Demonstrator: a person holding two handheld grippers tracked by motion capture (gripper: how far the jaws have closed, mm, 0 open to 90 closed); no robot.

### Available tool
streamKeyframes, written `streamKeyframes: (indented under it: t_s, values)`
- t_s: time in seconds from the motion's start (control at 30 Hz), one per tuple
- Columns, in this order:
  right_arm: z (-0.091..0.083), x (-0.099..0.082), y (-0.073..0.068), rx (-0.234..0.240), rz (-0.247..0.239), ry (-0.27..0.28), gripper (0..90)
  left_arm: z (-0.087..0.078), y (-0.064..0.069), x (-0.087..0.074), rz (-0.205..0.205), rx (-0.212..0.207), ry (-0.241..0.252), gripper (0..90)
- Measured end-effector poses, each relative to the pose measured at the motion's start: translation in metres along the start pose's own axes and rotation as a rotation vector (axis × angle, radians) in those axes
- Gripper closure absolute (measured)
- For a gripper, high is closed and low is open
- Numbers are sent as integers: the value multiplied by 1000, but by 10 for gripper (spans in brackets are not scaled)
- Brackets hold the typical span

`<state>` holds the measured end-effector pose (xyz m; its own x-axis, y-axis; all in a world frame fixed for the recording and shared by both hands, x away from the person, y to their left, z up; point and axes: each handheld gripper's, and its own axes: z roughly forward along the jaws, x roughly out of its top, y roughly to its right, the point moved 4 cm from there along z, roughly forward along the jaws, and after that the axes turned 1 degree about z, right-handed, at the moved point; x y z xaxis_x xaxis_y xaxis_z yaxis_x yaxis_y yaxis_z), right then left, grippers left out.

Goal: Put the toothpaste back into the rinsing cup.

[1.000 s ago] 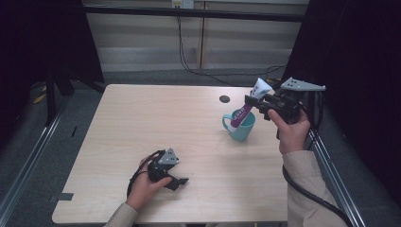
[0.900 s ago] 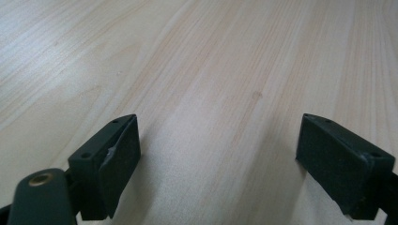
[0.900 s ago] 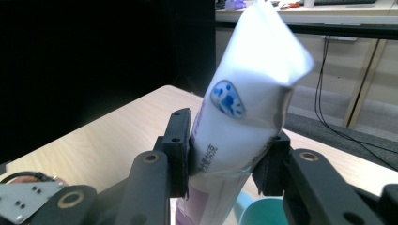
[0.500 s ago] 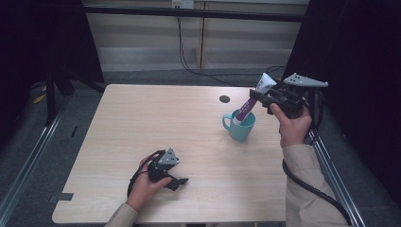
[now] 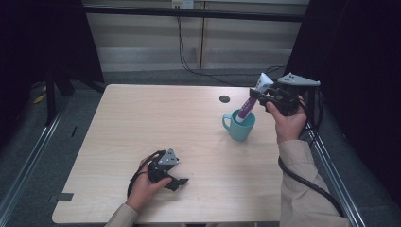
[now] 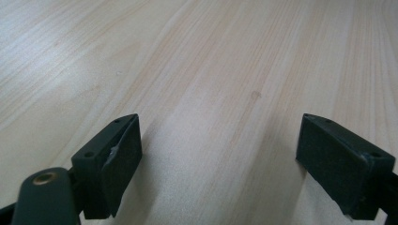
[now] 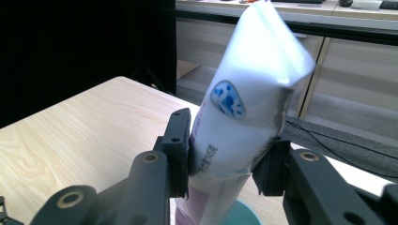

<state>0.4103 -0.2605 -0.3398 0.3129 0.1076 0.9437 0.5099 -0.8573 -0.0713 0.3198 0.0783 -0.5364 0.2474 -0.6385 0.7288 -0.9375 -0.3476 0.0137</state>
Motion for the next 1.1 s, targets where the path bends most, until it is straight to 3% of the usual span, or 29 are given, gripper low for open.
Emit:
streamKeyframes:
  t_s: [0.57, 1.1]
  values:
    - [22, -17, 11, -50, -14, -42, 626, 0, 2, 0, 1, -1, 3, 143]
    - [38, -46, 20, -80, 19, -79, 623, -1, 4, -1, 1, -3, 3, 143]
